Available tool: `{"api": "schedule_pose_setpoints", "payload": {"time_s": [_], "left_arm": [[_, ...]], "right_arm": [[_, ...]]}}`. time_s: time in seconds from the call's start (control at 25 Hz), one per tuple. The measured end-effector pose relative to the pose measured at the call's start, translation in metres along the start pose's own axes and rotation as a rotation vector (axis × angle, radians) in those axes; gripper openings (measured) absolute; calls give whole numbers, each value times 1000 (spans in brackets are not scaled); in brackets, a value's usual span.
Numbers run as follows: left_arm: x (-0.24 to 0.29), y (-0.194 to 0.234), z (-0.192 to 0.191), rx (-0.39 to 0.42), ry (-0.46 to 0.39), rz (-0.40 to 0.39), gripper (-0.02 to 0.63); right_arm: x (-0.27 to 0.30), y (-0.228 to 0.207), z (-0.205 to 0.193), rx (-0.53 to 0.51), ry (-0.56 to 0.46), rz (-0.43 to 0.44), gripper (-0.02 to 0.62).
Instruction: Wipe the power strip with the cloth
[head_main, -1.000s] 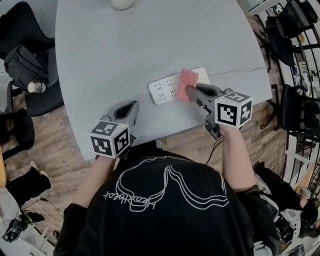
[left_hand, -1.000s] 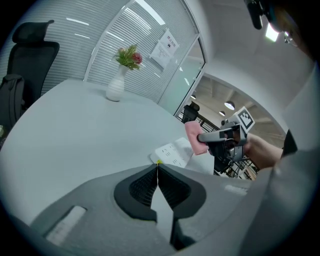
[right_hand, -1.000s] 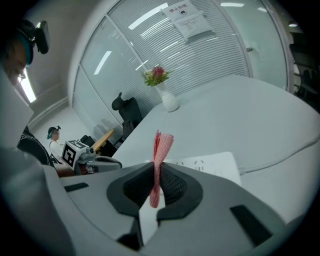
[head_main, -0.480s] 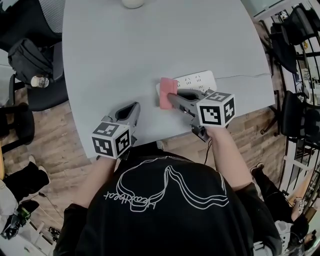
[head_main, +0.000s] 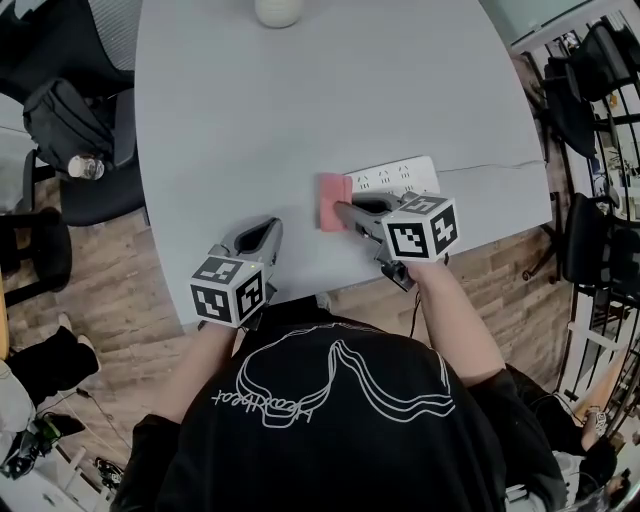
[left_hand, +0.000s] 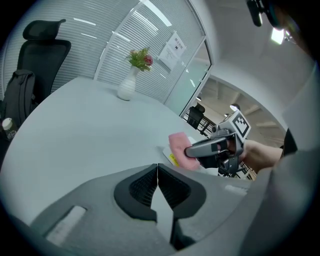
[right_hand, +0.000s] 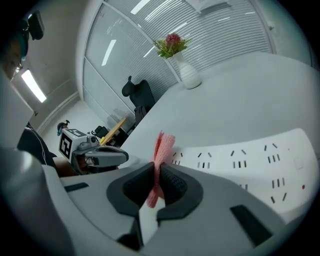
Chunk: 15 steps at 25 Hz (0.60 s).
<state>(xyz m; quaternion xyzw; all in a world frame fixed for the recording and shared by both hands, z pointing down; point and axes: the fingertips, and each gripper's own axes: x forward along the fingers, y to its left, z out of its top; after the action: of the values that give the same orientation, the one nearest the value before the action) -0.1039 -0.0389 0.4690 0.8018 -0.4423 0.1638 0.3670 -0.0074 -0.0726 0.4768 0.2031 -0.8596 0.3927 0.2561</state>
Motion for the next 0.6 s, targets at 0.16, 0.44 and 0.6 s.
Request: {"api": "schedule_pose_setpoints", "payload": {"time_s": [0.16, 0.44, 0.6], "left_arm": [[-2, 4, 0, -2, -6, 2, 15], [-2, 5, 0, 0, -7, -5, 15], [-1, 5, -3, 2, -4, -11, 15]], "right_arm": [[2, -1, -2, -6, 18, -12, 35], [1, -7, -3, -23, 43, -62, 35], [-2, -13, -5, -21, 42, -83, 37]]}}
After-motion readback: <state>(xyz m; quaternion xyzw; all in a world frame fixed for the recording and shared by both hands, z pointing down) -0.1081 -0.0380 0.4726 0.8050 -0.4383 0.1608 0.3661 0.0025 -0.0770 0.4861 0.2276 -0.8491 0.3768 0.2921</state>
